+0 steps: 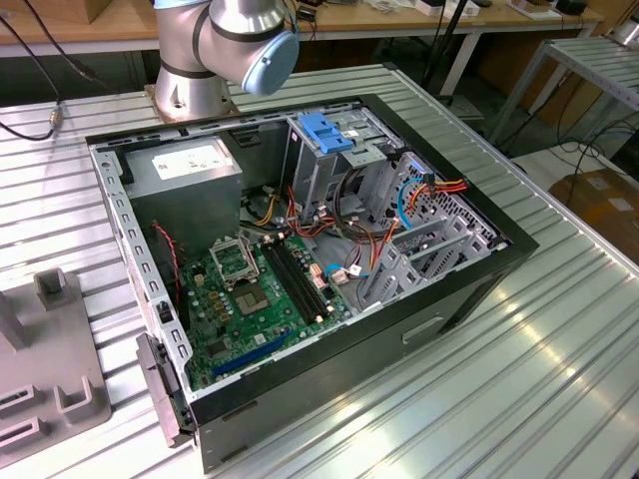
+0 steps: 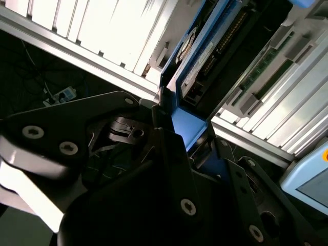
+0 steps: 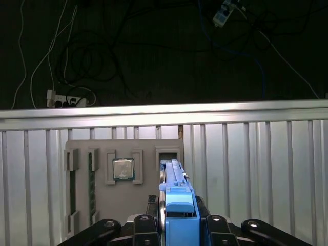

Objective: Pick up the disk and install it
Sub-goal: 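Pick up the disk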

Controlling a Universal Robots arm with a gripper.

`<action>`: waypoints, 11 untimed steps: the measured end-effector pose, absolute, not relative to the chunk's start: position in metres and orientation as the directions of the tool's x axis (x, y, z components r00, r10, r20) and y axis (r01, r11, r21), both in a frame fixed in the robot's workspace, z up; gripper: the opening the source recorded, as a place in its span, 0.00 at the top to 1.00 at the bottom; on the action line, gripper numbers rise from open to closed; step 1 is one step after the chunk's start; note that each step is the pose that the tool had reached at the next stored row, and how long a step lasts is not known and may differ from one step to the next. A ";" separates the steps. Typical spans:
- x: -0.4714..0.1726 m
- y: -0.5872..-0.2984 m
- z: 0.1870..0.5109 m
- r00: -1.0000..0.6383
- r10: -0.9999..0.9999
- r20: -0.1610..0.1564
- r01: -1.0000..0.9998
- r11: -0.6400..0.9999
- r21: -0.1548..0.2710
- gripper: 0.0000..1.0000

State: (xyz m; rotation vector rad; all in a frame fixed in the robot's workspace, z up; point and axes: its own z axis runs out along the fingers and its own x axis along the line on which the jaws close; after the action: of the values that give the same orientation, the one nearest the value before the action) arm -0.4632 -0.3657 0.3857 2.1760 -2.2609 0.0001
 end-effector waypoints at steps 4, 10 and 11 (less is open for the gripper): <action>-0.463 -0.366 0.387 -0.038 -0.999 0.003 -0.999 0.038 0.002 0.63; -0.463 -0.366 0.389 -0.038 -0.999 0.003 -0.999 0.038 0.002 0.63; -0.463 -0.366 0.390 -0.038 -0.999 0.003 -0.999 0.038 0.003 0.63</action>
State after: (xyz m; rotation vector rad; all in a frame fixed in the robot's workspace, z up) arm -0.4631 -0.3657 0.3897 2.1759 -2.2608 0.0000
